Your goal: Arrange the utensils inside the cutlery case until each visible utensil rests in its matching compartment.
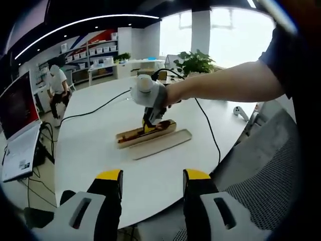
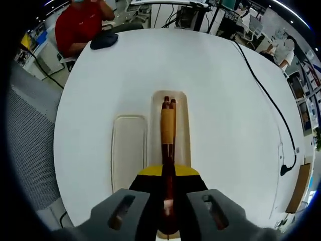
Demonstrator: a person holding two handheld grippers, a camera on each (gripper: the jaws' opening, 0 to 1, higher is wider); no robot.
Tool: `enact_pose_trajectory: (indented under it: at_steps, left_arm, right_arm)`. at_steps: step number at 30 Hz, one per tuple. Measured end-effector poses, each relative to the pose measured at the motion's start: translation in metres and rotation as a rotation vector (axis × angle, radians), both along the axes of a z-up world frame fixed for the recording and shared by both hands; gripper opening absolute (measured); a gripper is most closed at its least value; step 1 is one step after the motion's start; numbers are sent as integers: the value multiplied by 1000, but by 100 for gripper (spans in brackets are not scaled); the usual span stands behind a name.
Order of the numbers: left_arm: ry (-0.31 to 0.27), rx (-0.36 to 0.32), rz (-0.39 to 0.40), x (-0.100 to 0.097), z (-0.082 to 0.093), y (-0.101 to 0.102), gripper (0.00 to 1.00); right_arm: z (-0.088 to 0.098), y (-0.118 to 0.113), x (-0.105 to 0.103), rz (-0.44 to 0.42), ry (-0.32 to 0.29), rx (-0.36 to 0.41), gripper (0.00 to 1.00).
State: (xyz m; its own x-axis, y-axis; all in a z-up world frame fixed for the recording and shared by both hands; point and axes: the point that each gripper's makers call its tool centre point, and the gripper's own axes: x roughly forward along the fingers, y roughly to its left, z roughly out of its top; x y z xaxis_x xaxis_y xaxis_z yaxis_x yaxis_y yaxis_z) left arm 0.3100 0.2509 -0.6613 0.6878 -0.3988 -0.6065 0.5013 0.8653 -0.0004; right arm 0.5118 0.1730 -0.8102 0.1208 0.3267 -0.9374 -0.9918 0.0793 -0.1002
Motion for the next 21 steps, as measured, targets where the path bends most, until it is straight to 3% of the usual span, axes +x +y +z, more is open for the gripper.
enact_pose_trajectory:
  at_steps: [14, 21]
  left_arm:
    - [1, 6, -4, -1, 0, -1, 49]
    - [-9, 7, 1, 0, 1, 1, 49]
  right_arm:
    - [2, -3, -4, 19, 6, 5, 5]
    - [21, -12, -2, -44, -22, 57, 13]
